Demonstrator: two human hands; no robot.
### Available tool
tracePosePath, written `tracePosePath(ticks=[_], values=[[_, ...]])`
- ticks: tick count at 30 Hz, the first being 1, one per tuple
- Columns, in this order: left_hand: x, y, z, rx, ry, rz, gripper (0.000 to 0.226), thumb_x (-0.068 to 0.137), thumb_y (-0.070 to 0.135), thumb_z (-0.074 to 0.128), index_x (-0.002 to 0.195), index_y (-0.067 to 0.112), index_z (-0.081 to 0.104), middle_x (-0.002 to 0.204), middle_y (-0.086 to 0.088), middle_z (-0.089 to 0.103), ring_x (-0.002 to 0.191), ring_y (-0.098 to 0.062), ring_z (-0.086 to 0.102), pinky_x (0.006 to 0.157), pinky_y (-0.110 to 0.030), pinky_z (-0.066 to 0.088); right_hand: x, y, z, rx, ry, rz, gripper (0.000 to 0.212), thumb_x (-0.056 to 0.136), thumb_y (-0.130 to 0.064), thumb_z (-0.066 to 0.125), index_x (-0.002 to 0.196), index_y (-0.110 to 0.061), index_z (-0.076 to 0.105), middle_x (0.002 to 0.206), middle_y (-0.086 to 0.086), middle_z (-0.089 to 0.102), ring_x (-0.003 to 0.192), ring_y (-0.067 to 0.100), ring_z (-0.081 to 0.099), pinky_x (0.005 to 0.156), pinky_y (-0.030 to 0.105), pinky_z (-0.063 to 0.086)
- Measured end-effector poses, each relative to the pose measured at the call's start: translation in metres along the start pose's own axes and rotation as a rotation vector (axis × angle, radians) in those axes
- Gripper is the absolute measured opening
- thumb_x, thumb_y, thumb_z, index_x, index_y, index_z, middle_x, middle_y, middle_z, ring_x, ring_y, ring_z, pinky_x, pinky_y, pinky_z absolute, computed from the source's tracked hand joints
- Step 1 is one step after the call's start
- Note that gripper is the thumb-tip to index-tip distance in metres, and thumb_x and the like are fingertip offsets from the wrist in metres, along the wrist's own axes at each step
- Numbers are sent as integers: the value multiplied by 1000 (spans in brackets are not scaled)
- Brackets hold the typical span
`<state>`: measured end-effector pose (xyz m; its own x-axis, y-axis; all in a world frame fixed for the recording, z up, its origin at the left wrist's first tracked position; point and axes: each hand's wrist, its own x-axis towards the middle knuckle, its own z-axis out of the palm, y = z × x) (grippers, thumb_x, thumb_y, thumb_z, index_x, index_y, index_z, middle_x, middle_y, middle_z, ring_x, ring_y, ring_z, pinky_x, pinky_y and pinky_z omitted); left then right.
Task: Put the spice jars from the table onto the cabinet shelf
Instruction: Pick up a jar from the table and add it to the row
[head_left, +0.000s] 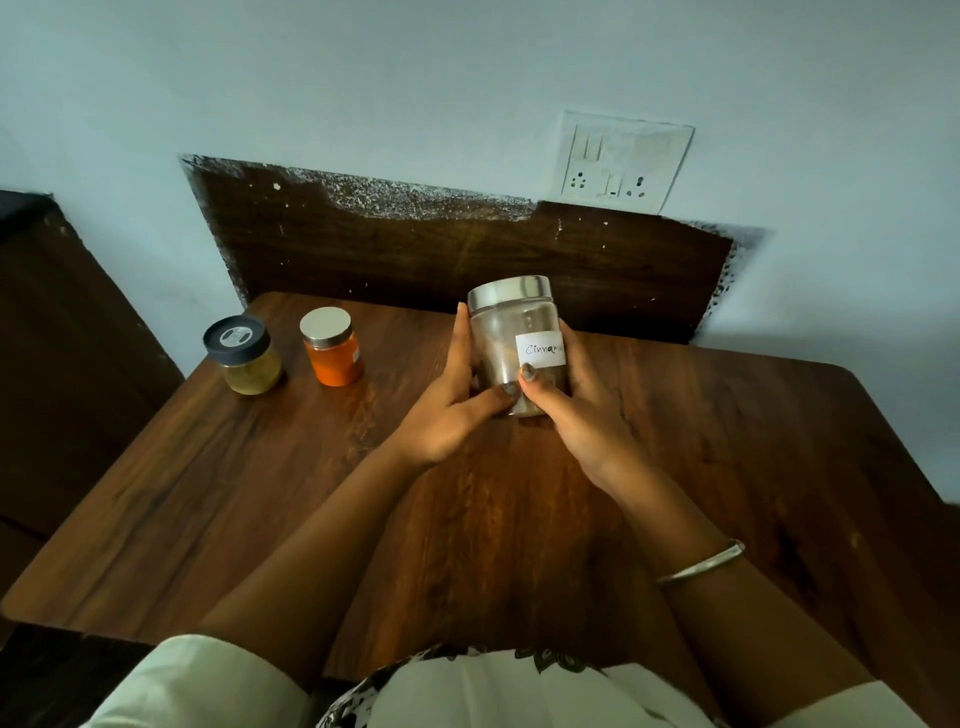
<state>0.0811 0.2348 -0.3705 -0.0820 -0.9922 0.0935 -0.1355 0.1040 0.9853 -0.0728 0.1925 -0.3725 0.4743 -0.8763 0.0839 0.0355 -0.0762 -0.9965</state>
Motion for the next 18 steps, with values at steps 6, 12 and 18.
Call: tracePosePath(ticks=[6,12,18], values=[[3,9,6,27,-27,23,111,81,2,64,143,22,-26,156,1,8,137,-8,27,94,-10,40,-8,-4,-16,-43,-72,44,68,77,-55,56,137,-49,24,133,-14,49,118,13,55,94,41,49],[4,13,8,-59,-80,56,100,83,-13,53,145,20,-18,147,17,16,132,5,31,93,-12,44,-20,-17,-47,-214,-137,51,87,75,-42,68,143,-47,14,129,-8,53,101,14,65,71,27,53],[13,16,16,38,-135,84,100,79,17,60,145,28,-14,151,13,19,133,0,31,106,-18,35,-27,-28,-55,-209,-88,-26,77,74,-25,66,127,-55,18,142,1,41,94,4,67,66,12,51]])
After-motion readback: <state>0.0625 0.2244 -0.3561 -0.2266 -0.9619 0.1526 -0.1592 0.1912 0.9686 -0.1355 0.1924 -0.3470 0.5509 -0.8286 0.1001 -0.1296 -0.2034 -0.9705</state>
